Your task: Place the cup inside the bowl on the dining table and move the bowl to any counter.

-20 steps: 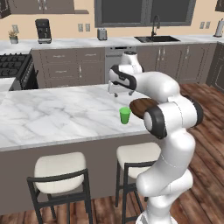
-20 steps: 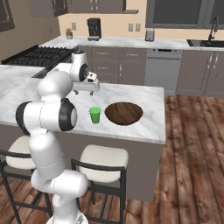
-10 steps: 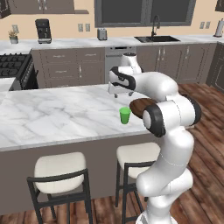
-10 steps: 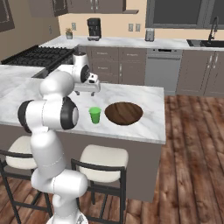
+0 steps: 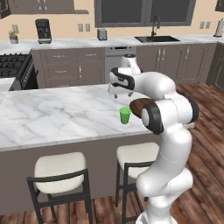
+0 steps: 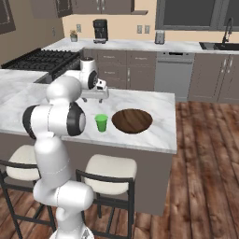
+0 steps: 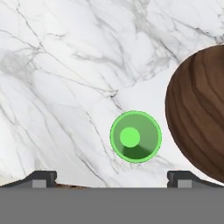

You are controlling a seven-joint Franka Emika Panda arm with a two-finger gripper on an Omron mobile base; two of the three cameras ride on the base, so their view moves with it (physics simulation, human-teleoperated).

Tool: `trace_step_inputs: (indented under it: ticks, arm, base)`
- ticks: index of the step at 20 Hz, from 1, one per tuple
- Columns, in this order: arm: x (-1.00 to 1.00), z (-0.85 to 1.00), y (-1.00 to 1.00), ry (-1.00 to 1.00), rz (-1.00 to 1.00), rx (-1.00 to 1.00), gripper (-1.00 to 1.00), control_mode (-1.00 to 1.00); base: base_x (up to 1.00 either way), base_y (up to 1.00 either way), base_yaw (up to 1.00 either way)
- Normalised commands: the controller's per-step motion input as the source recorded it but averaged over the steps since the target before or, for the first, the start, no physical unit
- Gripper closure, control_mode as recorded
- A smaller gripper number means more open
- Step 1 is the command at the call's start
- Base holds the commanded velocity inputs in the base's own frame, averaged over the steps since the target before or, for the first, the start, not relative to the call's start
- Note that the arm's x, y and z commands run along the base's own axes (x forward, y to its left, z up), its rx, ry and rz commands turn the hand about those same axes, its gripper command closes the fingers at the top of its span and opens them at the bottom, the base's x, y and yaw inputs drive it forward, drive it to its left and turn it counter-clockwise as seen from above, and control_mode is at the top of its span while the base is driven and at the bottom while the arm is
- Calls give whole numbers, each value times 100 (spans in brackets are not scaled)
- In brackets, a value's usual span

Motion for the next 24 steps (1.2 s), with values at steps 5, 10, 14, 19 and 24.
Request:
trace_step_inputs:
  ticks: [5,10,14,19,24]
  arm:
    - [20,-17,0,0,0,0,-100,-100]
    - [17,-21,0,0,0,0,-100,-100]
    - [2,-18,0,0,0,0,-100,-100]
    - [1,-18,0,0,0,0,-100,-100]
    - [0,-18,0,0,0,0,-100,-100]
  base:
    - [0,0,0]
    - [0,0,0]
    - [0,0,0]
    - [0,0,0]
    - [0,0,0]
